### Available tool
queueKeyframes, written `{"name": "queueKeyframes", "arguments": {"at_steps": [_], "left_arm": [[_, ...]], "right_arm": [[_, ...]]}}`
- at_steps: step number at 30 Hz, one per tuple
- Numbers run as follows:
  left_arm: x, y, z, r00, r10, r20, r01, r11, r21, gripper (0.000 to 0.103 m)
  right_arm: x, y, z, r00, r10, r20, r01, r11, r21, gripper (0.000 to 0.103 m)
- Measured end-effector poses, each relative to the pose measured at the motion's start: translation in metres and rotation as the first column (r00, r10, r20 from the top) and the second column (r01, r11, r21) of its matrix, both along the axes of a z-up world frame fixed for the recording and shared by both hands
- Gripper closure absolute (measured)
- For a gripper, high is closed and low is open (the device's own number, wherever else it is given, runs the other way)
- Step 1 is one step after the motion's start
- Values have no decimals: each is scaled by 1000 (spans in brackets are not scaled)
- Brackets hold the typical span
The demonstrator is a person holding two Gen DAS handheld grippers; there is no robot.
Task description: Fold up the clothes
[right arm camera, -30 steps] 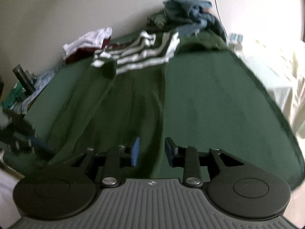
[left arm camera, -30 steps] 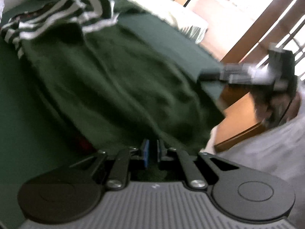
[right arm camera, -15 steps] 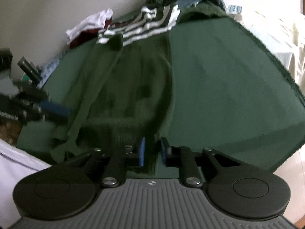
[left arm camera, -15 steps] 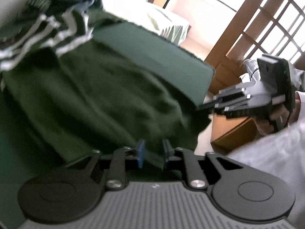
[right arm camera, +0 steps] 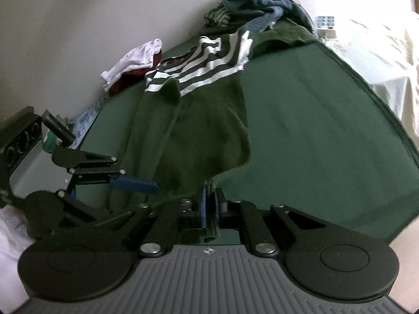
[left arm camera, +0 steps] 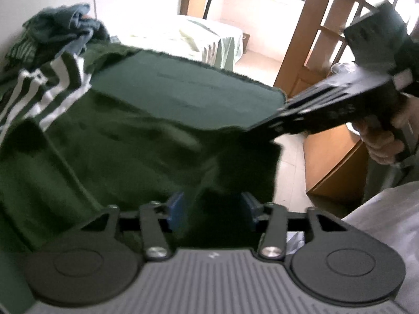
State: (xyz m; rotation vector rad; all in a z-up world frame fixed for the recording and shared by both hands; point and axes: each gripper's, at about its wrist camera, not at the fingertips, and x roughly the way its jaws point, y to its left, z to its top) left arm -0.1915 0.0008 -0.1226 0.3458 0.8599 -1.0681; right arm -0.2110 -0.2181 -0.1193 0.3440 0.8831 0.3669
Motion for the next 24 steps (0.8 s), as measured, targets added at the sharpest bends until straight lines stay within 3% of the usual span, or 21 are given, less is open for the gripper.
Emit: {"name": "queueKeyframes", "arguments": {"at_steps": [3,5,8,10,12,13,14,15,17,19,22,24], "left_arm": [[-5,-8,8,999,3,38,-2,1000,-21,28],[-7,-15,10,998,25,60,-24,1000,-19,25],[-8,-29,10,993,74,87,-74,997,-8,25],[-5,-41,6,987,122,106,-125,992,20,30],[-6,-46,4,977,187,99,-191,981,27,62],[-7,-46,4,971,224,87,-227,974,20,71],[-9,-45,4,963,261,74,-262,965,14,86],[-11,-45,4,953,297,61,-298,955,9,95],[-14,-44,4,930,367,35,-367,930,-1,99],[-17,-44,4,900,435,8,-435,900,-9,99],[-22,-43,4,846,532,-34,-532,846,-16,99],[-25,-42,4,806,589,-59,-590,807,-18,99]], "right_arm": [[18,1,5,999,32,12,-33,999,25,96],[34,1,6,998,57,1,-57,997,52,96],[54,2,5,993,118,-24,-115,989,94,96],[64,0,5,982,188,-35,-183,976,119,96],[71,-4,6,966,256,-41,-248,959,134,96],[74,-6,7,957,288,-43,-280,950,141,96],[78,-12,7,948,316,-44,-306,940,152,96],[83,-18,6,939,341,-44,-330,930,163,95],[92,-31,5,920,391,-43,-377,907,187,91],[108,-55,9,939,343,-5,-337,923,186,88],[151,-106,6,991,134,-15,-128,968,215,86],[180,-140,-1,999,-31,-41,38,979,199,84]]}}
